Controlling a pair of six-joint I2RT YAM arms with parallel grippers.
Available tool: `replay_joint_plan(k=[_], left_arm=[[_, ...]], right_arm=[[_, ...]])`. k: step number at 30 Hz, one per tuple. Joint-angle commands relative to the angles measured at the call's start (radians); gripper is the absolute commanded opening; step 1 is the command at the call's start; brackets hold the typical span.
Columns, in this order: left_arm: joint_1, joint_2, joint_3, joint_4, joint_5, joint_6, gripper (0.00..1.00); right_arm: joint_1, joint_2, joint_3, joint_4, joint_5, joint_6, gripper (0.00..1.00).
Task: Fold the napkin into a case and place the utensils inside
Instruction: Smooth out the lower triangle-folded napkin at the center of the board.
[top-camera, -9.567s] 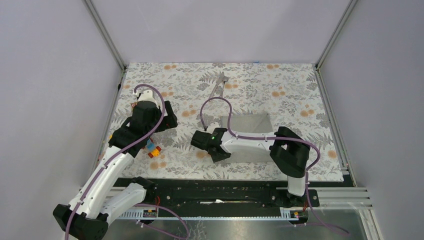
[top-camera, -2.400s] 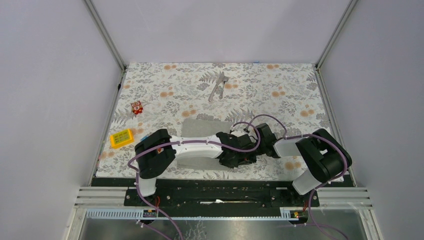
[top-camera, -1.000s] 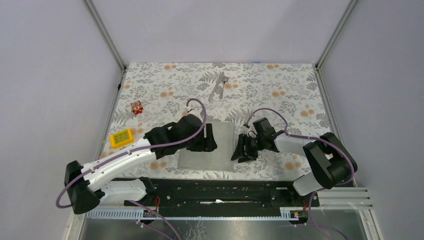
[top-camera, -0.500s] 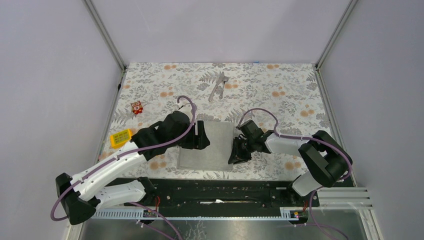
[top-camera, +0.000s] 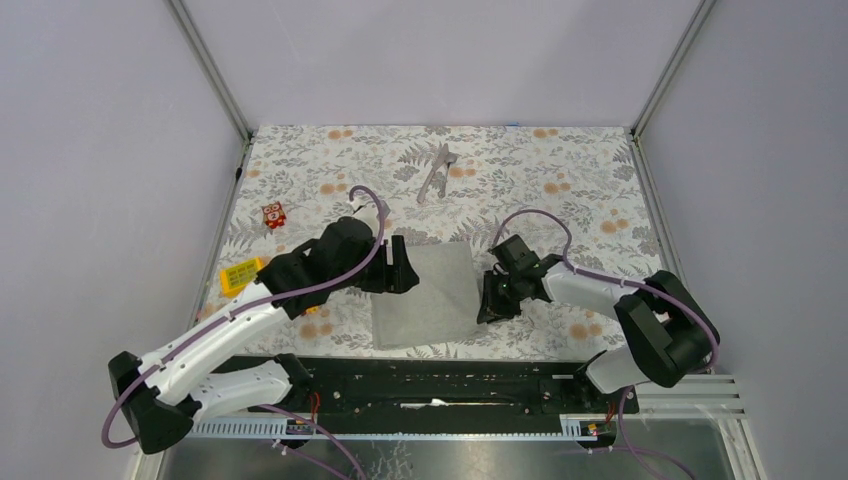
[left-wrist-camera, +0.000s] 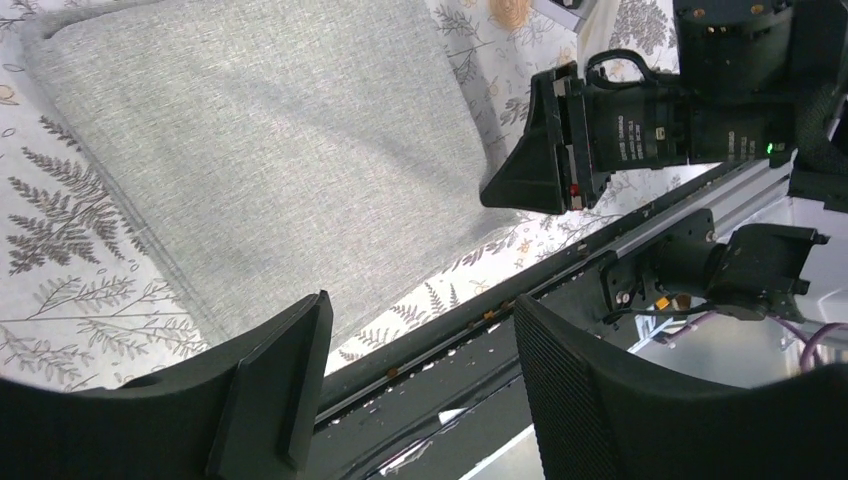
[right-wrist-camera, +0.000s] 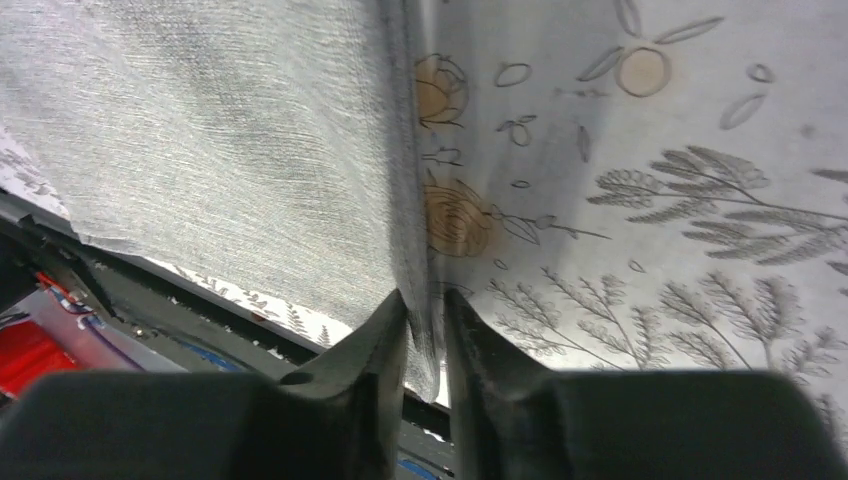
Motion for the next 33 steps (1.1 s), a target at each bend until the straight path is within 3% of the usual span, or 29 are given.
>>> replay_joint_plan(k=[1,4,7,11,17,27,33], left_arm=[[0.048,0.058,0.003,0.103,0.06,-0.03,0.72],[0.12,0.134,-0.017,0.182,0.141,-0.063,0.72],[0.21,0.211,-0.038,0.269,0.203,-0.101,0.7],[0.361,0.328,-0.078,0.396,0.307,-0.162,0.64],[0.48,0.51,-0.049,0.464,0.352,-0.16,0.66],[0.516,0.671,-0.026,0.526,0.221,-0.145,0.66],[0.517,0.662,-0.008,0.463,0.187,-0.12,0.68]], right_arm=[[-0.016,-0.042,0.012,-0.151,0.053,-0.122,0.38],[-0.018,-0.069,0.096,-0.167,0.066,-0.124,0.54],[-0.068,-0.035,0.211,-0.171,0.054,-0.172,0.58],[-0.113,0.097,0.388,-0.141,-0.028,-0.194,0.53],[-0.16,0.312,0.519,0.051,-0.246,-0.132,0.45],[-0.29,0.534,0.527,0.226,-0.337,-0.141,0.36],[-0.306,0.5,0.473,0.195,-0.258,-0.174,0.35]])
